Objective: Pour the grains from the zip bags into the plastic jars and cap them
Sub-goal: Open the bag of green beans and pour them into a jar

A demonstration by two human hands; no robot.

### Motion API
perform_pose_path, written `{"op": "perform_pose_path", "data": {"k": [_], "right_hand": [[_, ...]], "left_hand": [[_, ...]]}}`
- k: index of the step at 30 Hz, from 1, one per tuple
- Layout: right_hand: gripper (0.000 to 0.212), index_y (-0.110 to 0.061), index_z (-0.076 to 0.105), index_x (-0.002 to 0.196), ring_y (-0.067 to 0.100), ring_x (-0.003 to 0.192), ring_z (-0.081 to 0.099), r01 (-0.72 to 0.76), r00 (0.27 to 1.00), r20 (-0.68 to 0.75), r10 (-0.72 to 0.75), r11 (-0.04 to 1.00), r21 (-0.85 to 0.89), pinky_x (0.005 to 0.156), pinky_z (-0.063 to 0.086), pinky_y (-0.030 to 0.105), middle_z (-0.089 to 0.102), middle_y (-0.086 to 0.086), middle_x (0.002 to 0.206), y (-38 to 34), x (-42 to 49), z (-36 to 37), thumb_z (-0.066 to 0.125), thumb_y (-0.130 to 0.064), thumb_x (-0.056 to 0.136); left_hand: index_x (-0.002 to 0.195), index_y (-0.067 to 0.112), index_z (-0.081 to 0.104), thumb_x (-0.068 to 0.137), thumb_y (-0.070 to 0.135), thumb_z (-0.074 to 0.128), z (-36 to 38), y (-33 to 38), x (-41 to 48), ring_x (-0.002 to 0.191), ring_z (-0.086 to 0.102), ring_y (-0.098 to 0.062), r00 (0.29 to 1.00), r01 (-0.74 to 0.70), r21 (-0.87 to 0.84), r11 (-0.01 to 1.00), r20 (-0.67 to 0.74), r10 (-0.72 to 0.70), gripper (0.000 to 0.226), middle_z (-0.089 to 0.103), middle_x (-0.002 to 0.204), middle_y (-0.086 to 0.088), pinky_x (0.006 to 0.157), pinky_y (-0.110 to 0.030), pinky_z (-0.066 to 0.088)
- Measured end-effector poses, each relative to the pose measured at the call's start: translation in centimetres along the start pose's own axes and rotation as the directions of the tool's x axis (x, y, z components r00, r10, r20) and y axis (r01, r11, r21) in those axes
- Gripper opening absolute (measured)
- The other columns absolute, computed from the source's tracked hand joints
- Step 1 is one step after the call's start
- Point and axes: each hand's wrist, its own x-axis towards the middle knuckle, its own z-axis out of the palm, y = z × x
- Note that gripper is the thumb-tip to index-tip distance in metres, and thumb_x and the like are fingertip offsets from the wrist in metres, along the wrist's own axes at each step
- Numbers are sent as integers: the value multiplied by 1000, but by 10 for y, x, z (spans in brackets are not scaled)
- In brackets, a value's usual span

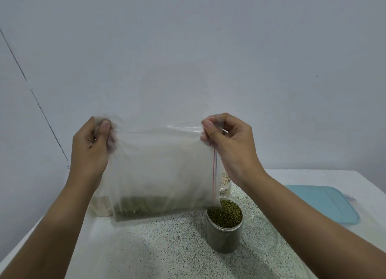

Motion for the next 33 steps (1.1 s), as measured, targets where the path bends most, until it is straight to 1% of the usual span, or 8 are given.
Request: {"op": "perform_pose_path", "data": {"k": [8,14,17,20,23,27,30,33], "right_hand": [[12,-7,69,84,18,67,66,0,995,99,2,1000,-16,68,56,27,64,0,70,8,6,21,69,3,90],[2,-2,71,90,22,70,68,-16,982,183,37,994,-112,72,53,40,66,11,75,15,8,37,71,-1,92],[6,-4,72,87,22,69,69,-14,976,211,48,987,-163,67,52,36,68,3,72,18,12,46,71,-1,92],[4,0,72,89,21,68,70,0,964,259,62,973,-232,65,52,32,69,2,70,20,15,51,73,-3,92],[5,0,73,88,22,67,71,54,946,319,54,946,-320,62,50,24,69,8,70,20,15,58,73,-5,91],[7,-3,73,85,29,68,71,95,934,354,50,920,-380,60,49,19,69,10,70,22,15,65,74,-6,91],[7,-7,75,86,29,68,70,141,921,387,34,900,-413,67,58,38,69,9,71,21,18,67,76,-11,90],[8,-10,76,86,30,68,70,170,919,393,15,886,-432,74,57,54,67,18,73,16,20,69,78,-17,89]], "left_hand": [[82,20,62,110,22,44,-24,-37,-22,63,49,-9,979,202,-115,973,-15,-205,34,57,68,9,61,-25,41],[102,19,68,109,15,43,-47,-58,-40,73,59,-20,909,417,-215,883,64,-413,25,69,76,3,62,-29,54],[106,18,67,104,14,50,-57,-63,-41,84,66,-28,896,443,-202,873,62,-440,18,73,88,-4,79,-42,52],[106,25,69,101,18,56,-65,-53,-38,101,67,-26,951,309,-6,951,27,-309,15,73,101,0,94,-43,49],[106,28,68,99,27,65,-65,-31,-34,108,63,-5,992,61,237,970,95,-86,7,70,110,7,99,-23,45],[106,30,68,95,54,58,-51,1,-24,112,60,0,942,-173,311,935,331,65,28,68,111,15,92,-6,38],[100,27,67,93,61,50,-34,15,-20,103,63,-10,835,-258,282,924,546,67,38,68,103,11,86,-15,44],[90,21,63,95,61,48,-21,16,-19,88,61,-18,804,-283,261,923,589,80,42,66,88,4,78,-20,46]]}}
